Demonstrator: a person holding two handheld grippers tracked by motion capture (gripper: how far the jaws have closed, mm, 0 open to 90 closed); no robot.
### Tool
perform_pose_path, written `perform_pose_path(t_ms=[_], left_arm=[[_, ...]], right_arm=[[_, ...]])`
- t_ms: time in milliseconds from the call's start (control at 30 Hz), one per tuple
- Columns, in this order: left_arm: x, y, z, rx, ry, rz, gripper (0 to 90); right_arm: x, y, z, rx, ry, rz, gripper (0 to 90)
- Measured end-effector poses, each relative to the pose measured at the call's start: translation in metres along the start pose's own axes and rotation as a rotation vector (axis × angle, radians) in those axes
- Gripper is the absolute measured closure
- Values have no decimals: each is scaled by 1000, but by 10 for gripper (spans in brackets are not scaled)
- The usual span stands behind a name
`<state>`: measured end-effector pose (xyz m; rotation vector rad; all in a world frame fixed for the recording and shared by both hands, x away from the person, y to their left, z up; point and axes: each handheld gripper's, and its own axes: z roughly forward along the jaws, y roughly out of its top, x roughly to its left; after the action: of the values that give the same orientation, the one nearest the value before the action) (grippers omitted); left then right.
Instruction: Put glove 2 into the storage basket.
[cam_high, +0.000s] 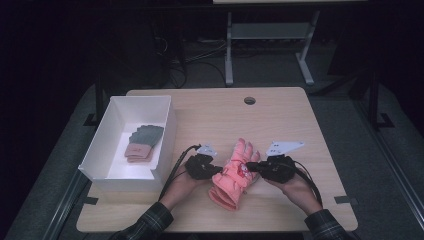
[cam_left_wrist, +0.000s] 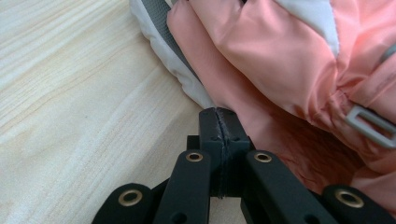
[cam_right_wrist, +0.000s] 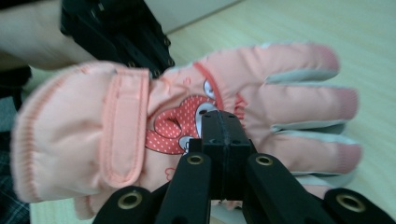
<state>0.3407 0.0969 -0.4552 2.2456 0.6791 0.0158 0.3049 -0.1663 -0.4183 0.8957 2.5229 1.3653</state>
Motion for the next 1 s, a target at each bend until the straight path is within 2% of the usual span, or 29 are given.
perform_pose_path(t_ms=[167,233,267,367,400,467,567,633,700,733,800,867,933,1000], left_arm=[[-2,-1,4,22,9,11,895],[-1,0,4,27,23,5,894],[0,0,1,39,33,15,891],[0,4,-7,11,68,-12,834],[0,7,-11,11,83,-8,821],[-1,13,-19,-24,105,-30,781],[-3,21,-30,-48,116,-24,702],[-6,27,-36,-80,86,-30,625],[-9,33,-39,-96,48,-35,506],[-9,36,-39,-96,28,-28,455],[-11,41,-33,-106,1,-43,372],[-10,44,-23,-82,-23,-51,316],[-7,45,-13,-70,-35,-75,281],[-6,44,-5,-54,-42,-81,256]], right_arm=[[2,-8,19,72,-6,18,900],[1,-11,24,84,-7,20,900],[2,-13,26,98,-8,35,900],[1,-15,29,108,-8,38,900],[1,-16,30,116,-13,36,900],[2,-17,32,126,-18,43,900],[3,-19,34,129,-22,42,900],[3,-19,35,132,-33,31,900],[4,-19,36,137,-40,27,900],[4,-18,36,137,-41,29,900],[4,-19,36,136,-42,27,900],[4,-19,36,134,-44,20,900],[4,-19,36,133,-44,21,900],[5,-19,36,134,-43,20,900]])
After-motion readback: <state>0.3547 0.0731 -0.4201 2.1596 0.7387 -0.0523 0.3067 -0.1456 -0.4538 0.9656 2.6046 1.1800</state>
